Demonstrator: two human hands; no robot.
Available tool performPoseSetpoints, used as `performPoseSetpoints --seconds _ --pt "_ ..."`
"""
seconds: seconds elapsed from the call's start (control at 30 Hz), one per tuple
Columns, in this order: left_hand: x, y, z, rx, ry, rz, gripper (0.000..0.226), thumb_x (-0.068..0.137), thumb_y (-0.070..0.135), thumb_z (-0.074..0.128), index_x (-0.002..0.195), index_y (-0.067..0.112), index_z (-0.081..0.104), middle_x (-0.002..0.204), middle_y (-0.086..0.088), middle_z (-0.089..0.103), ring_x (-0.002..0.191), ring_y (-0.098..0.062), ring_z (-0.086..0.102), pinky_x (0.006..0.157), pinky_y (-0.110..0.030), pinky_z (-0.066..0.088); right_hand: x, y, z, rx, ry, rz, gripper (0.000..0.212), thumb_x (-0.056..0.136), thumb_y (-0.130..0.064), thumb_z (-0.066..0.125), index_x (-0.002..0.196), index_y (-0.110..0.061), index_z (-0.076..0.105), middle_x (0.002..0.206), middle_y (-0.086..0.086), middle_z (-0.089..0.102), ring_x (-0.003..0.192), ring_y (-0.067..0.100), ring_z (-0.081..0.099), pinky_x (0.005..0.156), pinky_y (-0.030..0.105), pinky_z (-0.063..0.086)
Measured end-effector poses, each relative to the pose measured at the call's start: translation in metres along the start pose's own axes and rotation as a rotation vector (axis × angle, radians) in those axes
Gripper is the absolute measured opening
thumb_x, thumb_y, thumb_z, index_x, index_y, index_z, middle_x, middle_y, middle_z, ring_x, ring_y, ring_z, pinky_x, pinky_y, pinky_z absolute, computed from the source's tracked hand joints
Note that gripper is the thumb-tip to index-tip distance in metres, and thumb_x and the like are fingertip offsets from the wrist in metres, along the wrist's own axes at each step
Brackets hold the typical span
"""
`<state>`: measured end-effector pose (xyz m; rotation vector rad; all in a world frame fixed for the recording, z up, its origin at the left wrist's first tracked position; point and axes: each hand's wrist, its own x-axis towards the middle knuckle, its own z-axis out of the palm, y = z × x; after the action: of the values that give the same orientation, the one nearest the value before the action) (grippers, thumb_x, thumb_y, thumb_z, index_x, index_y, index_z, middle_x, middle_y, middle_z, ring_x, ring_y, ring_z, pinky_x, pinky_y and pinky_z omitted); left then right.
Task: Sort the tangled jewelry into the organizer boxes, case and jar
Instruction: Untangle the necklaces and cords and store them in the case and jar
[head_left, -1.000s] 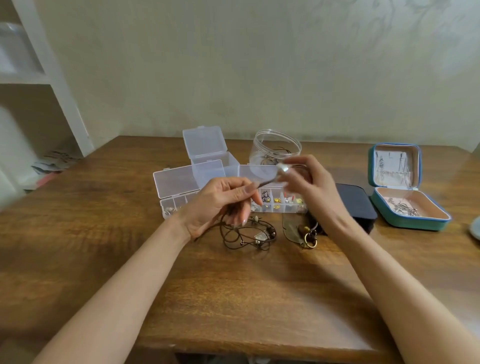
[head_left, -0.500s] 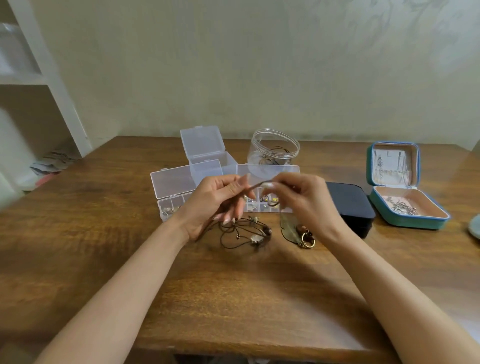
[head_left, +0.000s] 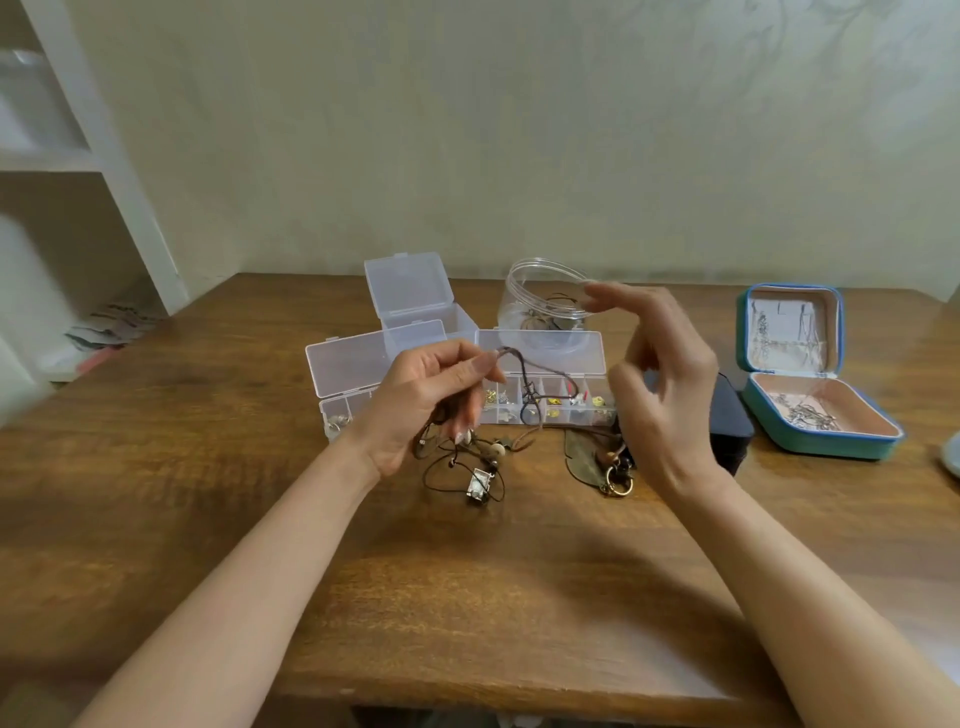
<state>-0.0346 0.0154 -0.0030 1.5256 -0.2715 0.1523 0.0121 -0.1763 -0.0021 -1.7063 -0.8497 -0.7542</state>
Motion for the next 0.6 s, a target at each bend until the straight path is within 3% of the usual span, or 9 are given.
performPoseSetpoints --seconds 0.1,0.17,0.27,0.4,0.5,0.6 --pt "-0.001 -0.002 0.002 0.115 -0.021 0.002 0.02 0.085 0.025 0.057 0.081 0.006 0.062 0.049 -0.002 0.056 0.036 -0.013 0.046 0.038 -0.018 0.037 -0.007 -0.006 0.016 0.043 -0.386 0.024 0.049 0.083 -0.009 0.051 0.131 -0.019 0.053 0.106 -0.007 0.066 0.063 0.011 0.055 0.059 0.022 0.047" --pt "-0.002 -0.002 0.003 0.138 -0.053 -0.008 0.016 0.084 0.024 0.056 0.08 0.008 0.06 0.052 -0.003 0.06 0.04 -0.013 0.052 0.041 -0.018 0.042 -0.009 -0.002 0.022 0.053 -0.499 0.117 0.037 0.091 -0.016 0.062 0.127 -0.017 0.056 0.092 -0.002 0.068 0.073 0.012 0.062 0.066 0.027 0.052" --pt "-0.002 0.001 0.0 0.159 -0.072 -0.02 0.014 0.082 0.023 0.059 0.084 0.009 0.062 0.06 -0.003 0.065 0.051 -0.014 0.058 0.053 -0.022 0.048 -0.003 0.003 0.014 0.024 -0.35 0.096 0.013 0.087 -0.019 0.065 0.098 -0.013 0.071 0.071 -0.005 0.064 0.062 0.012 0.058 0.058 0.027 0.049" --pt "-0.002 0.002 -0.005 0.155 -0.04 -0.026 0.018 0.083 0.021 0.059 0.09 0.006 0.065 0.068 -0.003 0.067 0.057 -0.016 0.059 0.058 -0.024 0.05 0.009 0.011 -0.003 0.138 -0.097 0.242 0.017 0.09 -0.025 0.06 0.081 -0.014 0.069 0.056 -0.009 0.052 0.051 0.016 0.042 0.048 0.025 0.035" --pt "-0.003 0.003 -0.003 0.13 0.007 -0.041 0.019 0.087 0.021 0.054 0.092 0.006 0.065 0.075 -0.005 0.071 0.061 -0.018 0.065 0.06 -0.025 0.054 0.014 0.011 -0.007 0.282 0.025 0.331 0.021 0.093 -0.024 0.058 0.078 -0.013 0.068 0.06 -0.001 0.057 0.056 0.007 0.046 0.055 0.018 0.036" --pt "-0.002 0.002 -0.001 0.09 0.074 -0.044 0.019 0.09 0.022 0.051 0.092 0.007 0.063 0.077 -0.005 0.072 0.061 -0.017 0.067 0.056 -0.024 0.054 0.014 0.012 -0.006 0.368 0.042 0.362 0.018 0.09 -0.024 0.062 0.075 -0.017 0.069 0.075 0.0 0.066 0.068 0.002 0.054 0.064 0.012 0.039"
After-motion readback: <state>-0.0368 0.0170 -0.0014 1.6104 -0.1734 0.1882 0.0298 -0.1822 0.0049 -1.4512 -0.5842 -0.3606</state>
